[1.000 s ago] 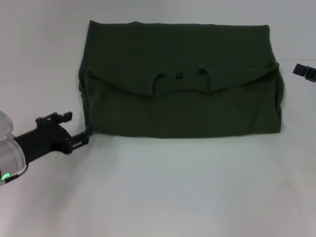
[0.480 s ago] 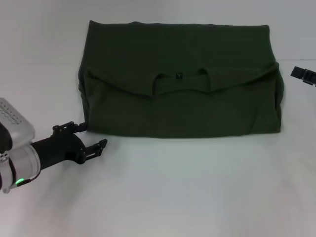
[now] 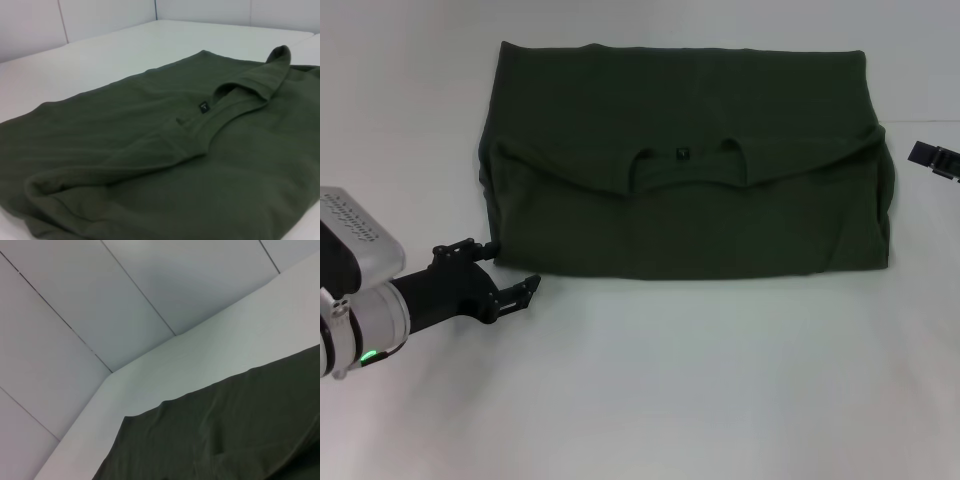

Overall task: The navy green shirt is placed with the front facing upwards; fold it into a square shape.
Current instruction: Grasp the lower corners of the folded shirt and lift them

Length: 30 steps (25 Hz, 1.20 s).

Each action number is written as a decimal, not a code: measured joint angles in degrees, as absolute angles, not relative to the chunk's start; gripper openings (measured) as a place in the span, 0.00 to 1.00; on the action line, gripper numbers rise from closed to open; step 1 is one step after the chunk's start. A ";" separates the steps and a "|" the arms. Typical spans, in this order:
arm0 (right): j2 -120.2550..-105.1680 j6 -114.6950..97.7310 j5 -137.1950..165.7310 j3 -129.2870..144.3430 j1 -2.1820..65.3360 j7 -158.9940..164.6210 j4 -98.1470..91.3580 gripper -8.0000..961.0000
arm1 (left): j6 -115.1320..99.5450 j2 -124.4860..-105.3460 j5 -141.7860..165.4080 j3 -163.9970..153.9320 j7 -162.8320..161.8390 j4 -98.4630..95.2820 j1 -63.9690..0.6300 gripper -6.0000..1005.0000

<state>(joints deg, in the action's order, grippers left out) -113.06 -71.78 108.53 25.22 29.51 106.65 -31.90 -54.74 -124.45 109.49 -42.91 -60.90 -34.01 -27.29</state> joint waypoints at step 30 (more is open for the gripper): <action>-110.55 -72.47 120.47 27.56 29.81 114.07 -32.62 0.70 | -54.35 -124.48 109.18 -43.48 -61.22 -34.65 -28.03 0.02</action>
<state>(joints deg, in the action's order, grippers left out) -110.55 -72.47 120.47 27.56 29.81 114.07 -32.62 -54.35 -124.48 109.18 -43.48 -61.22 -34.65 -28.03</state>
